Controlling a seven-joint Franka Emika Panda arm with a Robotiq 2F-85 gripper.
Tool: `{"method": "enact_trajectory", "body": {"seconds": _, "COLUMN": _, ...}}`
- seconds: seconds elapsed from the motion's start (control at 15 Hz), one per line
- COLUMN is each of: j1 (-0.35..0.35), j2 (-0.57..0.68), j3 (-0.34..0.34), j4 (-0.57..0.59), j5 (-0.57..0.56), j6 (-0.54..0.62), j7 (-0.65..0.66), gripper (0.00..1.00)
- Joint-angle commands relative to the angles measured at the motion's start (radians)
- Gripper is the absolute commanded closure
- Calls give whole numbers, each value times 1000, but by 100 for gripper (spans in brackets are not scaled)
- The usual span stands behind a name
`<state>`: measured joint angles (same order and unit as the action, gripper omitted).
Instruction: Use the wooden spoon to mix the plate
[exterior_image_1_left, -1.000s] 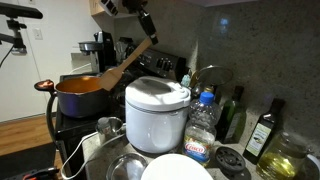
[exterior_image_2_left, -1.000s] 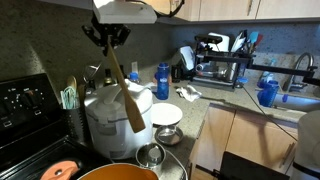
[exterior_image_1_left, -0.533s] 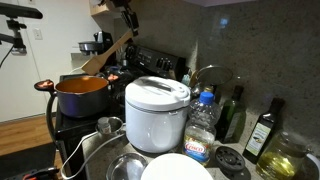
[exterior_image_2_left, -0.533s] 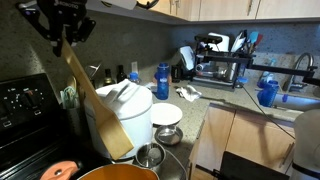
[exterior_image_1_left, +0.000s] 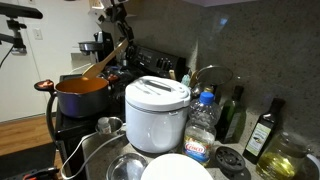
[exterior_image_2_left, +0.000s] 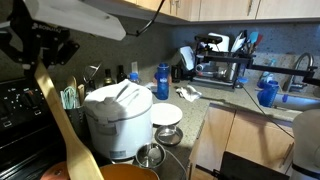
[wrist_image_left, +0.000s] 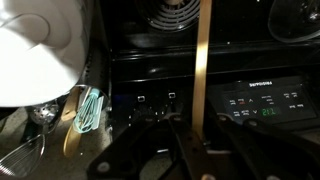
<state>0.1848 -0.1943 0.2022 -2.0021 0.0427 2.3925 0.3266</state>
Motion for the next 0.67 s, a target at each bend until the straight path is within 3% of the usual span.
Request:
{"method": "enact_trajectory", "body": {"seconds": 0.0, "j1": 18, "j2": -64, "j3": -9, "j4": -152, "j5": 116, "j6": 118, "j7": -73, "gripper": 97}}
{"method": "enact_trajectory", "body": {"seconds": 0.4, "j1": 71, "j2": -127, "j3": -26, "j4": -286, "j5": 304, "j6": 178, "j7": -235, "gripper": 97}}
{"method": "enact_trajectory", "body": {"seconds": 0.6, "j1": 82, "j2": -162, "j3": -25, "j4": -344, "j5": 318, "j6": 181, "j7": -278, "gripper": 97}}
